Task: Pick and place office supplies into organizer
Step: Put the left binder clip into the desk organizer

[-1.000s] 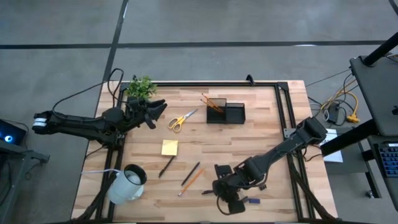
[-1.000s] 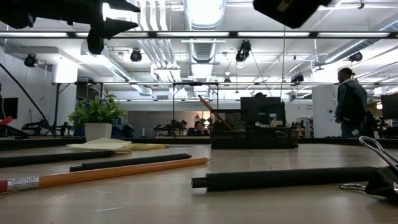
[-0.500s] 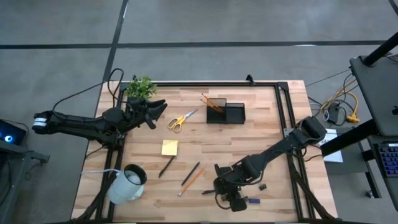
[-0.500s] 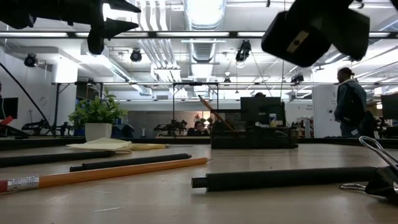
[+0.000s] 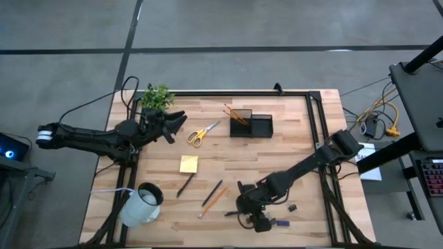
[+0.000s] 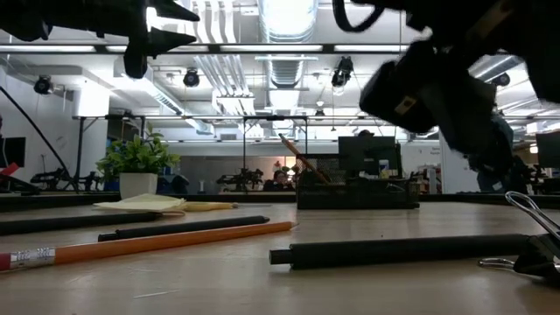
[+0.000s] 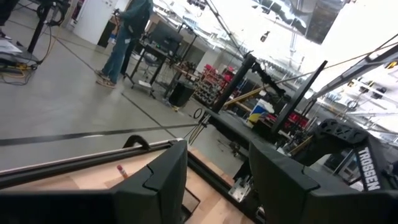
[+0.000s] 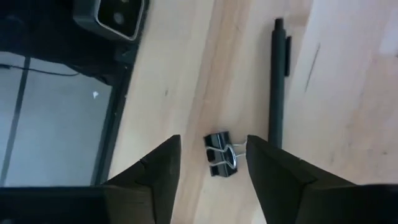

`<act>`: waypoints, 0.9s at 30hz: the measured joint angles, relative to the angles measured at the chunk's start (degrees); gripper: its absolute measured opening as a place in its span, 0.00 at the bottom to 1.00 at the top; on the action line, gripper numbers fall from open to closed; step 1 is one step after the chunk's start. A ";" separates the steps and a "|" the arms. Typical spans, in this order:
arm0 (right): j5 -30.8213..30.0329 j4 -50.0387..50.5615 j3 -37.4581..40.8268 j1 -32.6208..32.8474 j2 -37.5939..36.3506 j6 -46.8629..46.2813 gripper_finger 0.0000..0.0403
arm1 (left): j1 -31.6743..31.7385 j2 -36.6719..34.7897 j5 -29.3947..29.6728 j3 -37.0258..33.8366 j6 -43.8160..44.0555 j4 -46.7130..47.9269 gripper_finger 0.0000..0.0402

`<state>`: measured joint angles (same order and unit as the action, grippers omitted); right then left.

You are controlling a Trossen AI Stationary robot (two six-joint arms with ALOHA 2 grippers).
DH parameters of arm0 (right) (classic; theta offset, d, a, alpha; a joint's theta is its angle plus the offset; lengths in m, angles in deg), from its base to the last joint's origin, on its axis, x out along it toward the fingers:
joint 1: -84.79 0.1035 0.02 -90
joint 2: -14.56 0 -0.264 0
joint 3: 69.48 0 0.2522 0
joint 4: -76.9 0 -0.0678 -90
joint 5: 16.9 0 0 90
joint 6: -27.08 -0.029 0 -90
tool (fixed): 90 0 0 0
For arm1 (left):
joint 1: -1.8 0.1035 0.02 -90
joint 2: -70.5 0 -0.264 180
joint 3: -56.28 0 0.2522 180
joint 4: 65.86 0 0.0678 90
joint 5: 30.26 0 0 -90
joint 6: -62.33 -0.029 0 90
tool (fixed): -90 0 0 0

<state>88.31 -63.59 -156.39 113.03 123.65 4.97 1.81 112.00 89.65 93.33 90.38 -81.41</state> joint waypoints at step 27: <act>3.27 -0.61 -0.64 -0.17 4.64 -0.81 0.30 | 0.00 0.48 -0.20 0.00 0.02 -0.18 0.39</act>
<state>91.58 -64.20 -157.04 112.86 128.29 4.17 1.81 112.48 89.45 93.33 90.40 -81.60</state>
